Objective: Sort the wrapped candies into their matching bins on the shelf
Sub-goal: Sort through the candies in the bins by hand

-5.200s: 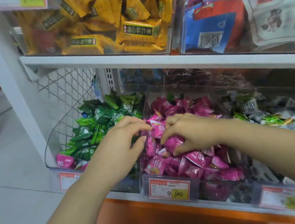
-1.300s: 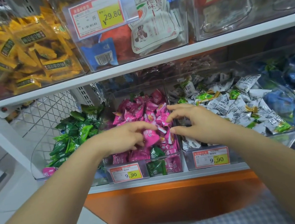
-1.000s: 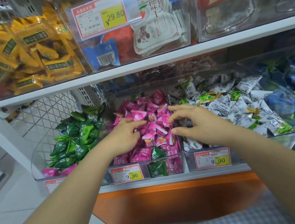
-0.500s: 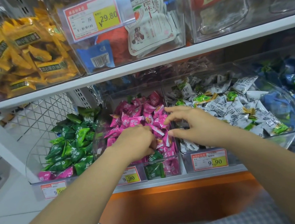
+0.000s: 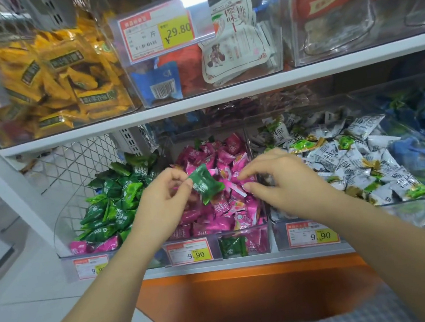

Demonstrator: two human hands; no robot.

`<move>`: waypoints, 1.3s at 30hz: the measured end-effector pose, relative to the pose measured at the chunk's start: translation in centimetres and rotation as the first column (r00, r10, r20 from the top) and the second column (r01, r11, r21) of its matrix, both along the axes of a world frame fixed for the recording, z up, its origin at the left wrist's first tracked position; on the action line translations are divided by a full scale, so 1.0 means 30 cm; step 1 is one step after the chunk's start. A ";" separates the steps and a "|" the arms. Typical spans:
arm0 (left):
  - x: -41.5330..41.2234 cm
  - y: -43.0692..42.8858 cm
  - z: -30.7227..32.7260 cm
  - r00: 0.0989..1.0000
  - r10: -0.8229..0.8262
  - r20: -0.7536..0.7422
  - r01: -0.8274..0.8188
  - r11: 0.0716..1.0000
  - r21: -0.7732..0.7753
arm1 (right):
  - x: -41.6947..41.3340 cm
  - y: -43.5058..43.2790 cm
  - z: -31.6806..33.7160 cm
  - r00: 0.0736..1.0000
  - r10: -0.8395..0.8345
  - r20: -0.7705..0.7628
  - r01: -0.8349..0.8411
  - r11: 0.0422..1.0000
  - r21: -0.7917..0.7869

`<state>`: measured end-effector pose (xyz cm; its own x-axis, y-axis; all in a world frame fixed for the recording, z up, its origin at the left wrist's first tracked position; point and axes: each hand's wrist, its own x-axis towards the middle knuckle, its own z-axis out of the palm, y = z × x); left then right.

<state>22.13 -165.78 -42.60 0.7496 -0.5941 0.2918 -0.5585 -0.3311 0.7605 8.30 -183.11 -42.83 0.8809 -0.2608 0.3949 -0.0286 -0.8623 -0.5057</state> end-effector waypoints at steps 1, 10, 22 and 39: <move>0.003 0.006 0.002 0.999 0.035 -0.041 -0.037 0.998 -0.044 | 0.001 0.018 0.011 0.999 0.040 -0.024 -0.040 0.999 0.017; 0.023 0.094 -0.065 0.938 0.053 -0.343 -0.175 0.925 -0.336 | 0.058 0.146 0.044 0.839 0.313 -0.445 -0.362 0.932 -0.028; 0.081 0.174 -0.065 0.984 0.091 -0.152 -0.136 0.939 -0.317 | 0.158 0.171 0.013 0.638 0.151 -0.755 -0.378 0.916 -0.136; 0.087 0.238 -0.037 0.979 0.116 -0.166 -0.164 0.935 -0.314 | 0.215 0.206 -0.039 0.454 0.072 -0.888 -0.385 0.915 -0.122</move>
